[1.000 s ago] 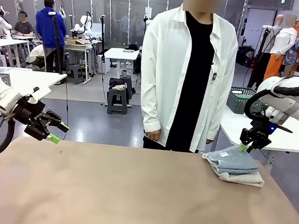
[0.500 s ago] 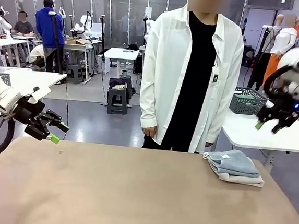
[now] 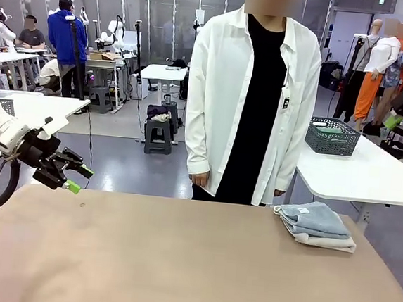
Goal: Fold the towels and place them in the basket.
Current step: Stack the folded Towel with hook on the right side of the table.
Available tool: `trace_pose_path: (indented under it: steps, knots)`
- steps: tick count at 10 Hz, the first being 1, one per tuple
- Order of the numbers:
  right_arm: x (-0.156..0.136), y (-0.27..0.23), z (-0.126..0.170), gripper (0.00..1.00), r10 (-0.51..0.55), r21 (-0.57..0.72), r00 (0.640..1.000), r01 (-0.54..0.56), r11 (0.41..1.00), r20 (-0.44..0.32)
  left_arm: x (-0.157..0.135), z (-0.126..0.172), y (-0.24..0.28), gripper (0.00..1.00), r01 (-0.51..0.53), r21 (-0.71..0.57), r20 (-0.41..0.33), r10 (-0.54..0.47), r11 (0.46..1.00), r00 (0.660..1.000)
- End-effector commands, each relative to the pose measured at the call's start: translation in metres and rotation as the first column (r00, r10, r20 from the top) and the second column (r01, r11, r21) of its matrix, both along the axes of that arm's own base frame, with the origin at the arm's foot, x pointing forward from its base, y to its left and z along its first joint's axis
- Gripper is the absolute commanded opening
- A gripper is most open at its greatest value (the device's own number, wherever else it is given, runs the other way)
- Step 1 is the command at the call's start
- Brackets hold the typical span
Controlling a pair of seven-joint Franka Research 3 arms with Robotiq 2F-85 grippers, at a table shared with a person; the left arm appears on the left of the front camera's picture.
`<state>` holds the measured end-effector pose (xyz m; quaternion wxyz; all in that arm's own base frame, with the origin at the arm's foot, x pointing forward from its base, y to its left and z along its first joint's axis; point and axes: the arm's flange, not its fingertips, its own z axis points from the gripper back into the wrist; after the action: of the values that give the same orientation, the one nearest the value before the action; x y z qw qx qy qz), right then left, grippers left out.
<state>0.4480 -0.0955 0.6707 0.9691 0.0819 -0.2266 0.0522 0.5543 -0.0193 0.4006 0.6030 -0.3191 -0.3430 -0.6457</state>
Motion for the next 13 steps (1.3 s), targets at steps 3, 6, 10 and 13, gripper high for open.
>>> trace_pose_path:
  steps: [3,6,10,13]
  knots:
    - [-0.028,0.032,-0.022,1.00,-0.024,-0.071,0.999,0.027,0.997,0.043,0.000,0.001,0.001,0.83,0.005,0.000,0.009,-0.005,1.000,1.000]
    - [-0.038,0.021,0.000,1.00,0.028,-0.026,0.998,-0.027,0.999,0.048,0.000,0.001,0.001,0.83,0.005,0.000,0.009,-0.005,1.000,1.000]
    - [-0.038,0.021,0.000,1.00,0.028,-0.026,0.998,-0.027,0.999,0.048,0.000,0.001,0.001,0.83,0.005,0.000,0.009,-0.005,1.000,1.000]
    - [-0.038,0.021,0.000,1.00,0.028,-0.026,0.998,-0.027,0.999,0.048,0.000,0.001,0.001,0.83,0.005,0.000,0.009,-0.005,1.000,1.000]
